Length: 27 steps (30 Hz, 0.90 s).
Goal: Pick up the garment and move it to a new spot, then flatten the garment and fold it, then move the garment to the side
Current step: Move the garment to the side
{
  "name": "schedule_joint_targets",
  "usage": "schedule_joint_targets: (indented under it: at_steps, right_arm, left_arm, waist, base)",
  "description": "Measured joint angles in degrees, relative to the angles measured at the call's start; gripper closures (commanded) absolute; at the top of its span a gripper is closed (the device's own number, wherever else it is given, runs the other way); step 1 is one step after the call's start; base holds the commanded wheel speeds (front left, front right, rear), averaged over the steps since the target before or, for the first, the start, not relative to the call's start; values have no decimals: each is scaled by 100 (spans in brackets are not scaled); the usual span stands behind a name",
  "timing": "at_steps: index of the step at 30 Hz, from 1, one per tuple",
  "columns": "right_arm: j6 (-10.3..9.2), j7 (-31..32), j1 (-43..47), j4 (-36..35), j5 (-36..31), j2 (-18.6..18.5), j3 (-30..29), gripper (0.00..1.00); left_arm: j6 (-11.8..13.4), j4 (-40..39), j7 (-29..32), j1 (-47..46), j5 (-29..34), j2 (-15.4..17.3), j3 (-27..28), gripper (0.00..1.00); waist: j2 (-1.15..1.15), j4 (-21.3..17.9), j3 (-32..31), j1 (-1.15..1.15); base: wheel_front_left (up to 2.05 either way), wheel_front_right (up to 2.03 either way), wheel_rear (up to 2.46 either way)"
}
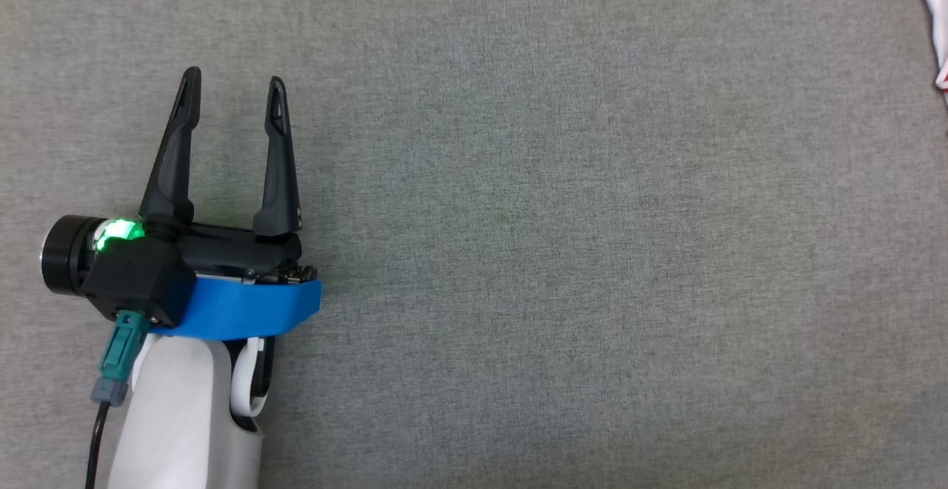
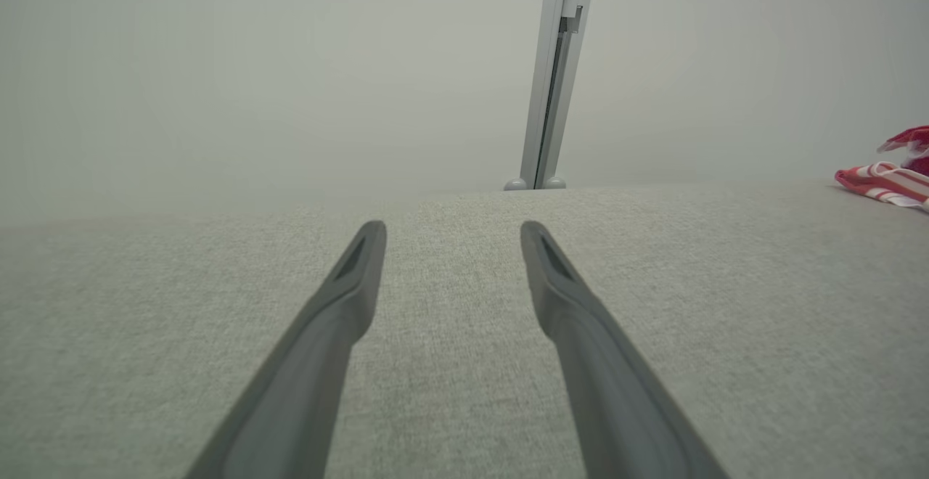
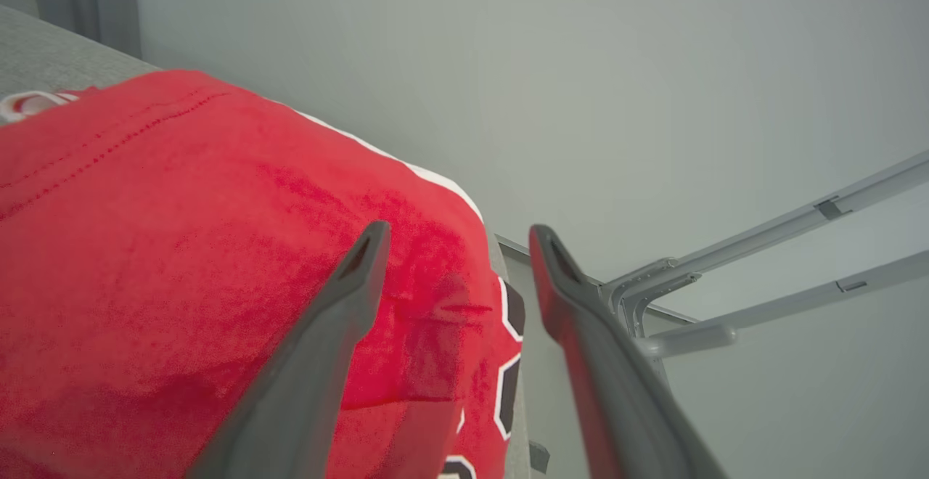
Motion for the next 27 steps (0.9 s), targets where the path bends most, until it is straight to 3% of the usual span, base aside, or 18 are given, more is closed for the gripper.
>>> schedule_joint_targets:
  at_steps: [8,14,27]
  right_arm:
    - [0,-376,-162,397,-309,212,-275,0]
    - [-1,-403,331,-577,-281,667,-738,0]
    - [-2,-407,2768,-2391,-989,2552,-1561,0]
  left_arm:
    - [3,155,-1,108,-105,-35,25,0]
    - [19,352,0,477,-200,-58,119,0]
    - [24,816,-1,1422,-366,-86,313,0]
  waist:
    - [0,143,-599,-2]
    - [0,216,-1283,-2]
    - [0,313,-2795,-3]
  base:
    - [0,0,0]
    - [0,0,0]
    - [0,0,0]
